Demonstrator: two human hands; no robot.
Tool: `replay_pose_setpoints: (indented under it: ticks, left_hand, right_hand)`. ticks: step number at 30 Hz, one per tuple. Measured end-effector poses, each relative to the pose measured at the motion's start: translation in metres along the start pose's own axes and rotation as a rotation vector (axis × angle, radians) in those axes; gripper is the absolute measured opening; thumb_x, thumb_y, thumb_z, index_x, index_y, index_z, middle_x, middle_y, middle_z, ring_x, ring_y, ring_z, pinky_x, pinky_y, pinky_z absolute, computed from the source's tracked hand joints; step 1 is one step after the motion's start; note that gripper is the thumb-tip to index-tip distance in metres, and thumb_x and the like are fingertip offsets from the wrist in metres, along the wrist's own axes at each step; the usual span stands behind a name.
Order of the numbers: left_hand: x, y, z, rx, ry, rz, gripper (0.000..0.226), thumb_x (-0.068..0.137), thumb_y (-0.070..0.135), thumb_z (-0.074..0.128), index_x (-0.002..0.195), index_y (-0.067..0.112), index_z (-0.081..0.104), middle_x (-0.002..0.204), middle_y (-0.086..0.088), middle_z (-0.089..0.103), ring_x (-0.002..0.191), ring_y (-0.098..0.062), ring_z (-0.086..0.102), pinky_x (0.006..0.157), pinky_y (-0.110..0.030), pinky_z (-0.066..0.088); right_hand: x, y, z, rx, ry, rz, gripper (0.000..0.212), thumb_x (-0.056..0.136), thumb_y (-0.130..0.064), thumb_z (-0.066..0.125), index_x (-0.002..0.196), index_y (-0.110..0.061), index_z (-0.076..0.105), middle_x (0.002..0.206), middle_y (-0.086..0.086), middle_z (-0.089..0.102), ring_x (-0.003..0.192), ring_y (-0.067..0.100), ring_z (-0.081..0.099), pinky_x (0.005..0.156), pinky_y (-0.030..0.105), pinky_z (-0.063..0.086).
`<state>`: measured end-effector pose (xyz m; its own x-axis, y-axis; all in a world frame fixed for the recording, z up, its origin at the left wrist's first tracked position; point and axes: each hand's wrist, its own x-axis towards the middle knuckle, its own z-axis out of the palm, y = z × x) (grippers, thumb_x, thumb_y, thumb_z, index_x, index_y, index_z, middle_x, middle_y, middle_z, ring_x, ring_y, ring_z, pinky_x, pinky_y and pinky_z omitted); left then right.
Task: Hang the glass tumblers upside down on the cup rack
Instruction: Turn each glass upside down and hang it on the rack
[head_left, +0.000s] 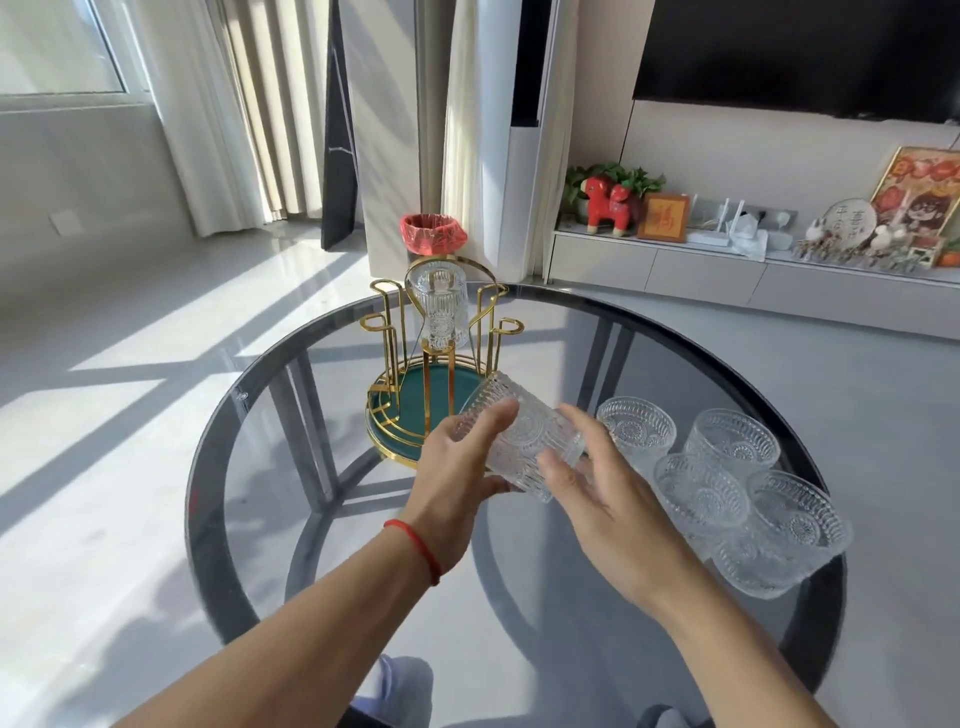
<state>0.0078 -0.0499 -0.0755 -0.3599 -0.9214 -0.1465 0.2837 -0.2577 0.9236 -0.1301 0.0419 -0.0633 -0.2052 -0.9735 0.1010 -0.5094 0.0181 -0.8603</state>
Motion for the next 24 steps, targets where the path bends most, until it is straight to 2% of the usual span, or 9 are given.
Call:
replay_pose_setpoints:
  ticks: [4,6,8,11,13,16,19,22,24]
  left_hand:
    - [-0.006,0.002,-0.004,-0.162,-0.077,0.008,0.056,0.088,0.041,0.071,0.124,-0.002,0.067,0.123,-0.029,0.069,0.117,-0.041,0.066,0.078,-0.037,0.062]
    - [-0.004,0.001,-0.007,-0.077,-0.038,0.052,0.056,0.089,0.049,0.068,0.121,0.003,0.071,0.121,-0.024,0.072,0.115,-0.036,0.069,0.079,-0.037,0.062]
    - [0.0,0.003,-0.015,0.045,0.052,0.075,0.057,0.093,0.061,0.056,0.114,0.011,0.075,0.115,-0.018,0.074,0.105,-0.028,0.069,0.081,-0.039,0.059]
    - [0.011,0.003,-0.038,0.407,0.193,0.276,0.058,0.093,0.06,0.041,0.095,0.01,0.071,0.096,-0.013,0.07,0.091,-0.025,0.061,0.078,-0.04,0.051]
    - [0.02,-0.002,-0.056,0.795,0.239,0.449,0.043,0.098,0.047,0.049,0.084,0.011,0.067,0.089,-0.005,0.063,0.091,-0.024,0.057,0.075,-0.038,0.048]
    - [0.034,-0.009,-0.073,1.117,0.26,0.479,0.019,0.097,0.033,0.063,0.101,0.017,0.072,0.109,-0.002,0.063,0.109,-0.022,0.055,0.092,-0.039,0.05]
    - [0.038,-0.018,-0.08,1.382,0.181,0.415,0.036,0.093,0.036,0.062,0.126,0.023,0.064,0.13,-0.001,0.056,0.123,-0.025,0.048,0.099,-0.042,0.048]
    - [0.037,-0.021,-0.082,1.519,0.143,0.394,0.055,0.091,0.036,0.059,0.145,0.031,0.05,0.153,-0.001,0.042,0.14,-0.027,0.035,0.109,-0.046,0.042]
    - [0.036,-0.022,-0.084,1.572,0.118,0.362,0.063,0.091,0.041,0.057,0.152,0.037,0.04,0.164,-0.004,0.03,0.15,-0.031,0.022,0.115,-0.052,0.035]
  right_hand:
    - [0.006,-0.006,0.009,0.267,0.108,0.007,0.061,0.082,-0.068,0.071,0.137,-0.052,0.051,0.128,0.005,0.07,0.108,0.022,0.073,0.1,0.043,0.055]
    - [0.009,-0.008,0.008,0.367,0.181,0.007,0.058,0.071,-0.064,0.083,0.123,-0.049,0.062,0.124,0.001,0.072,0.107,0.019,0.074,0.095,0.036,0.057]
    - [0.011,-0.009,0.004,0.388,0.252,-0.016,0.061,0.067,-0.057,0.086,0.122,-0.041,0.066,0.123,0.002,0.073,0.113,0.026,0.072,0.099,0.043,0.056]
    - [0.015,-0.018,-0.008,0.326,0.358,-0.12,0.061,0.069,-0.05,0.087,0.125,-0.038,0.068,0.12,0.001,0.074,0.112,0.031,0.069,0.096,0.051,0.058]
    - [0.022,-0.032,-0.019,0.307,0.4,-0.208,0.057,0.071,-0.047,0.088,0.124,-0.04,0.069,0.116,-0.002,0.076,0.104,0.024,0.072,0.086,0.037,0.062]
    - [0.047,-0.066,-0.035,0.327,0.378,-0.315,0.058,0.073,-0.05,0.088,0.126,-0.039,0.068,0.12,0.001,0.076,0.105,0.021,0.075,0.089,0.034,0.06]
    - [0.092,-0.111,-0.037,0.317,0.373,-0.393,0.059,0.072,-0.052,0.089,0.125,-0.036,0.068,0.125,0.009,0.072,0.113,0.028,0.072,0.083,0.04,0.062]
    - [0.147,-0.149,-0.021,0.264,0.339,-0.42,0.062,0.073,-0.043,0.089,0.13,-0.027,0.069,0.128,0.007,0.072,0.108,0.023,0.074,0.068,0.032,0.063]
    - [0.184,-0.165,-0.006,0.216,0.305,-0.367,0.064,0.071,-0.042,0.09,0.13,-0.026,0.07,0.13,0.009,0.07,0.111,0.024,0.072,0.07,0.037,0.066]
